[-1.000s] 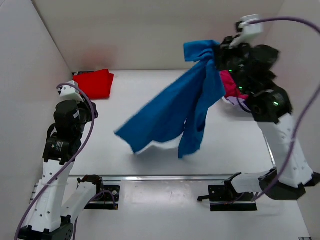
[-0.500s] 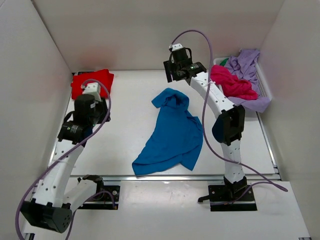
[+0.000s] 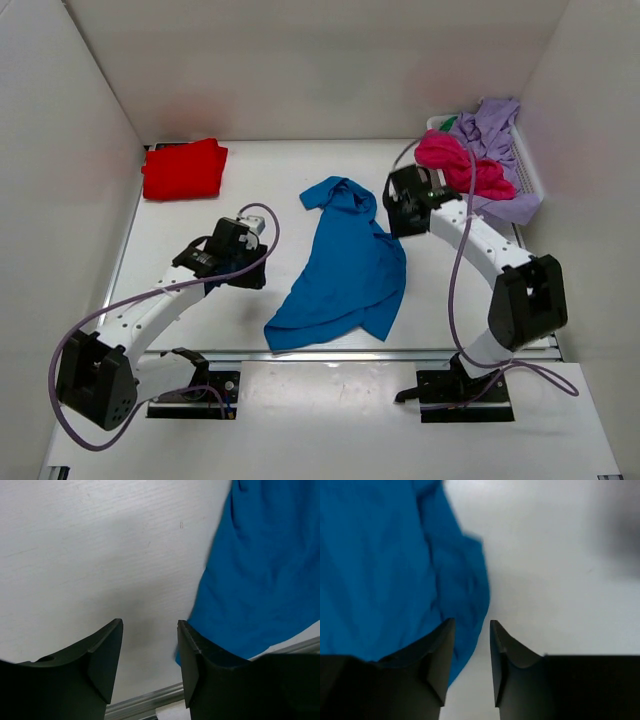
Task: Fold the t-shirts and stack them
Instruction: Move the tshirt to the center of the board
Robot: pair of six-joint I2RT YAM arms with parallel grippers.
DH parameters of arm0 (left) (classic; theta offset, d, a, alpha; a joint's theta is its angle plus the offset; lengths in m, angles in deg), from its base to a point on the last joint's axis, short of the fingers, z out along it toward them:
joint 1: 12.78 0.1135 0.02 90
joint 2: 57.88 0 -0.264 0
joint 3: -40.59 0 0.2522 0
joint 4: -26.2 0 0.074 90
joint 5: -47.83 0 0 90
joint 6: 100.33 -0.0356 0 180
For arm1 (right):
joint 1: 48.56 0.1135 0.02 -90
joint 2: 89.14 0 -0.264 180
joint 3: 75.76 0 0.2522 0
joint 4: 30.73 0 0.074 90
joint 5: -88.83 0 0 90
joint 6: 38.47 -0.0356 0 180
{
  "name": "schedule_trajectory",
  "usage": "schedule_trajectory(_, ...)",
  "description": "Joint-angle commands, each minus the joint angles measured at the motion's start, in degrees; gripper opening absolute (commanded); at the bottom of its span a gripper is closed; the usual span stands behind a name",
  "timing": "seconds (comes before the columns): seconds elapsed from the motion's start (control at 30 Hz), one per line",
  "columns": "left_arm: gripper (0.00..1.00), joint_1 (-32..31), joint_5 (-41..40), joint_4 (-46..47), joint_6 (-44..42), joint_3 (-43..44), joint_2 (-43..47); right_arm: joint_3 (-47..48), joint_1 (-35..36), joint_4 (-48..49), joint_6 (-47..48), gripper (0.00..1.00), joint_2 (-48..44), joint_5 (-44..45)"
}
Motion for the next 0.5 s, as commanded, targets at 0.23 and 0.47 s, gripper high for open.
schedule_trajectory(0.23,0.65,2.44,1.4,1.9,0.12,4.16,2.73,-24.13,2.01,6.71,-8.23,0.29,-10.64,-9.84)
schedule_trajectory(0.47,0.65,3.49,2.36,2.78,1.0,2.84,4.23,-27.74,3.95,9.61,-10.07,0.3,-10.91,-12.98)
